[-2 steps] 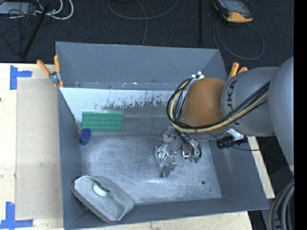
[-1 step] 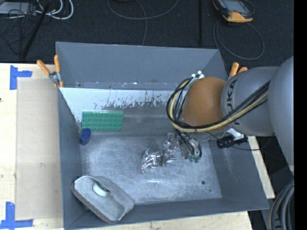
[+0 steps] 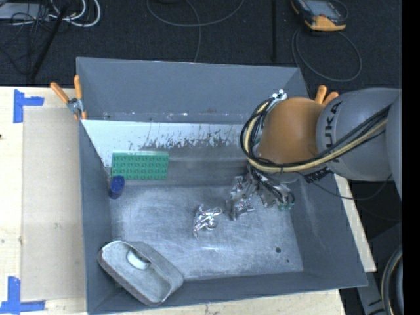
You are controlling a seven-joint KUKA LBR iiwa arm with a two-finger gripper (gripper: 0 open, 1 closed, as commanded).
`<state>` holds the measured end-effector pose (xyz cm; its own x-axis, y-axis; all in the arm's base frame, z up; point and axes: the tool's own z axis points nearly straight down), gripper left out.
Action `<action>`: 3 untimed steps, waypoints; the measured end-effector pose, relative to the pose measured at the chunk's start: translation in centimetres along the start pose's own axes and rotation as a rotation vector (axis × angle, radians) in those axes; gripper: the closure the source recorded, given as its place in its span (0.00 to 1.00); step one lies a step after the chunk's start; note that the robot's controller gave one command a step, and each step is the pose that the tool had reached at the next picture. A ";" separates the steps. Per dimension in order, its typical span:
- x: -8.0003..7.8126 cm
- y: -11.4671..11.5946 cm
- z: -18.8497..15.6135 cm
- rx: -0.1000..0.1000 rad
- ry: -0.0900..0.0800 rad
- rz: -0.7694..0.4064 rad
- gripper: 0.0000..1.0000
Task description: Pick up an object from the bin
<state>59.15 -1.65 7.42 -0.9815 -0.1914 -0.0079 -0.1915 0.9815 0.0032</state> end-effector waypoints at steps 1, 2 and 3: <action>0.1 -0.2 0.1 0.003 0.001 0.005 0.00; 1.8 4.3 0.1 0.004 0.001 -0.128 0.00; 1.9 4.3 0.1 0.003 0.009 -0.124 1.00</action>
Offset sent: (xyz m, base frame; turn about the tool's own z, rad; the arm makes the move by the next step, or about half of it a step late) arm 0.0000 0.0000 0.0000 0.0000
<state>56.45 2.15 7.33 -0.9502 -0.3117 0.0010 -0.3117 0.9502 0.0002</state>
